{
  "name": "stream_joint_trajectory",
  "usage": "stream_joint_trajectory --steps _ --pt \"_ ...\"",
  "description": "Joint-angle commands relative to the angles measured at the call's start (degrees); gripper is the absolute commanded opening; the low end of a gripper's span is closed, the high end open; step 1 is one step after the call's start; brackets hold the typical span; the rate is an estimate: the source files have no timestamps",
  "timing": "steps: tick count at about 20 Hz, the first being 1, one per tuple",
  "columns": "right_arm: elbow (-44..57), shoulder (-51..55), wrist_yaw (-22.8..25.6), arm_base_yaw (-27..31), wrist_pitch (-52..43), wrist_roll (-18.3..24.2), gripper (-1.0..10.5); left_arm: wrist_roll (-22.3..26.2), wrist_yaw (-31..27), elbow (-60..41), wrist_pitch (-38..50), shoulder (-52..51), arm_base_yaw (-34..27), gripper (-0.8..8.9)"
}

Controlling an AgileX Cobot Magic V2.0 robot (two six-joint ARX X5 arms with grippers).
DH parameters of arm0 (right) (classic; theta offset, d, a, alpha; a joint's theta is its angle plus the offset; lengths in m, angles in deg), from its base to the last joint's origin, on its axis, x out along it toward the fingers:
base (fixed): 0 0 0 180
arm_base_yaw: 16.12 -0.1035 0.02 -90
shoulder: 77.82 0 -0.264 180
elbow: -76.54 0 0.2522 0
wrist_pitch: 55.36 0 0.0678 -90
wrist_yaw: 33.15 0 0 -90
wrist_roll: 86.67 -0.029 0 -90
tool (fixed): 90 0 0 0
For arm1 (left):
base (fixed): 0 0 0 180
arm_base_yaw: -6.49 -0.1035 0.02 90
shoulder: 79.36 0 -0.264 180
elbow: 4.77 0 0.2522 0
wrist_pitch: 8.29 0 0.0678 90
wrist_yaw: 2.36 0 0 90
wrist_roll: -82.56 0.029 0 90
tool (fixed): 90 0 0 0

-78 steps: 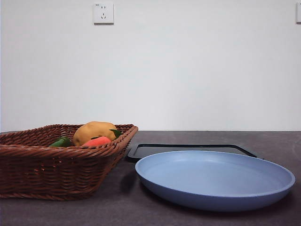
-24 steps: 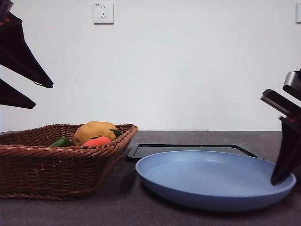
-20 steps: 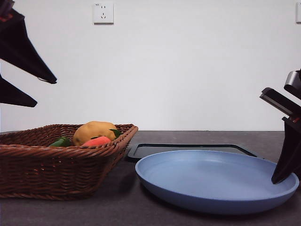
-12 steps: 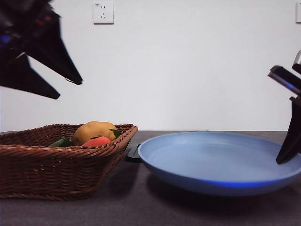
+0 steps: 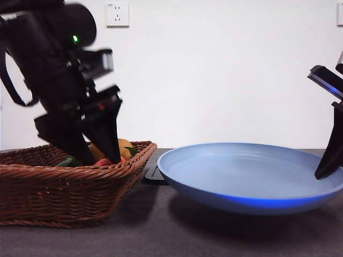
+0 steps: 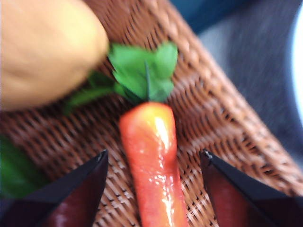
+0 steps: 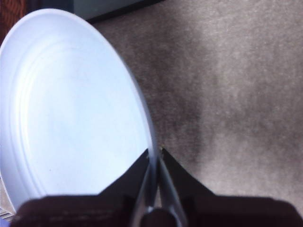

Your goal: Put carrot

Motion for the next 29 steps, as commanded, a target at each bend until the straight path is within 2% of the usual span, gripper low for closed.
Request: stream_joint_trajectory --steps 1,7,10,11,16,21,23,25,27,29 --pt "-0.61 -0.28 0.07 -0.04 -0.63 0.31 0.1 0.72 -0.13 0.76 0.17 2.51 1.16 3.41" --pt "-0.61 -0.28 0.07 -0.04 -0.66 0.31 0.1 0.74 -0.87 0.76 0.04 3.08 1.81 3.14" --pt "-0.61 -0.28 0.07 -0.04 -0.66 0.31 0.1 0.74 -0.85 0.76 -0.11 3.08 1.79 1.29" --pt "-0.61 -0.28 0.07 -0.04 -0.66 0.31 0.1 0.74 -0.83 0.76 0.15 3.06 1.79 0.96" --pt "-0.61 -0.28 0.04 -0.04 -0.63 0.28 0.1 0.68 -0.74 0.81 -1.18 1.86 0.44 0.89" --pt "-0.61 -0.28 0.02 -0.04 -0.61 0.26 0.1 0.20 0.13 0.83 -4.28 -7.89 -2.21 0.89" --pt "-0.61 -0.28 0.02 -0.04 -0.63 0.26 0.1 -1.90 5.49 1.05 -3.37 -12.90 -2.16 0.88" --pt "-0.61 -0.28 0.04 -0.04 -0.63 0.26 0.1 -5.73 17.18 1.99 1.01 -16.37 -1.38 0.88" --pt "-0.61 -0.28 0.04 -0.04 -0.66 0.26 0.1 -9.25 25.83 2.49 8.66 -17.11 1.27 0.88" --pt "-0.61 -0.28 0.04 -0.04 -0.66 0.26 0.1 -10.51 25.00 2.49 15.15 -16.66 5.38 0.88"
